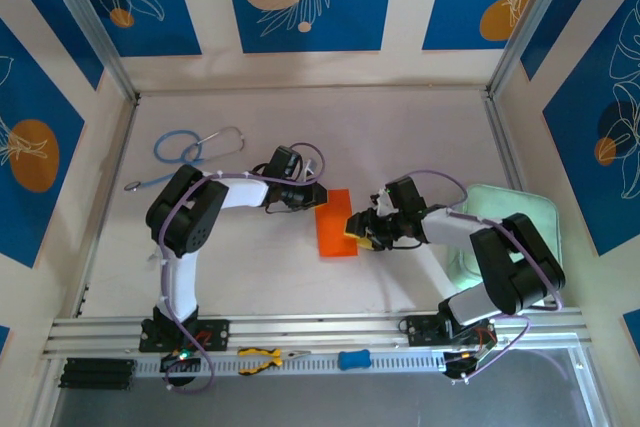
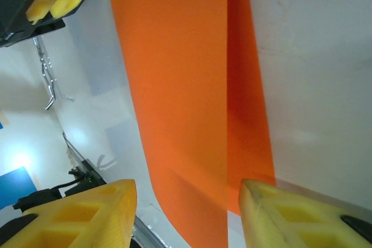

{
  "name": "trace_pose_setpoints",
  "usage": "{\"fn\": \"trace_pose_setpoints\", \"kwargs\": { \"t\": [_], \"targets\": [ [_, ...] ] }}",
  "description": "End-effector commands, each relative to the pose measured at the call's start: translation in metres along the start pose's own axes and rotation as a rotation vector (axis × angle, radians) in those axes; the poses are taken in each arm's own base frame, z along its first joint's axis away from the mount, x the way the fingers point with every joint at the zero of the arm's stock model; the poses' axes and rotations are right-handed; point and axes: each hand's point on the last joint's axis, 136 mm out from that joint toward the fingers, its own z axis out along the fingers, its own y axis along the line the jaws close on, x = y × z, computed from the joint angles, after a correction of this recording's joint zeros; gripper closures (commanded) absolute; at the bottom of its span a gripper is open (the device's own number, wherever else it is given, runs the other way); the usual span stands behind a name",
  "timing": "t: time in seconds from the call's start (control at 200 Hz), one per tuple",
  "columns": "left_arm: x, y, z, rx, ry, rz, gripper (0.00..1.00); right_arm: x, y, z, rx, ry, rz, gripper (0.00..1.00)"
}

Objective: Fold a paper plane with a square sheet of paper (pick it up from the middle)
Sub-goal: Fold the triangle a second time at the center of the table.

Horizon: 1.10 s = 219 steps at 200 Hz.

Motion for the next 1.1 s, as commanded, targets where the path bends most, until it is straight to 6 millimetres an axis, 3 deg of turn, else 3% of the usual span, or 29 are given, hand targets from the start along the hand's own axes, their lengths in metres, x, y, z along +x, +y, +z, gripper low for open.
{"fn": "trace_pose_setpoints", "kwargs": {
  "t": [0.0, 0.38, 0.565, 0.775, 0.83, 1.0, 1.09],
  "targets": [
    [0.014, 0.022, 0.006, -0.048, 0.045, -0.029, 0.84, 0.003, 0.01, 0.003, -0.054, 0.034, -0.007, 0.5],
    [0.002, 0.002, 0.007, 0.013, 0.047, 0.016, 0.84, -0.017, 0.021, 0.003, -0.138, 0.03, -0.033, 0.55],
    [-0.003, -0.007, 0.009, 0.041, 0.051, 0.028, 0.83, -0.029, 0.017, 0.005, -0.154, 0.032, -0.022, 0.57],
    [-0.01, -0.016, 0.006, 0.054, 0.046, 0.04, 0.82, -0.035, 0.016, 0.01, -0.174, 0.033, -0.019, 0.65],
    [-0.014, -0.025, -0.001, 0.067, 0.029, 0.043, 0.8, -0.037, 0.014, 0.011, -0.163, 0.026, -0.012, 0.68],
    [-0.032, -0.081, -0.045, 0.15, -0.082, 0.14, 0.66, -0.041, 0.009, 0.013, -0.138, 0.003, -0.006, 0.8],
    [-0.033, -0.096, -0.065, 0.156, -0.127, 0.199, 0.6, -0.043, 0.009, 0.013, -0.134, 0.004, -0.005, 0.85]
  ]
}}
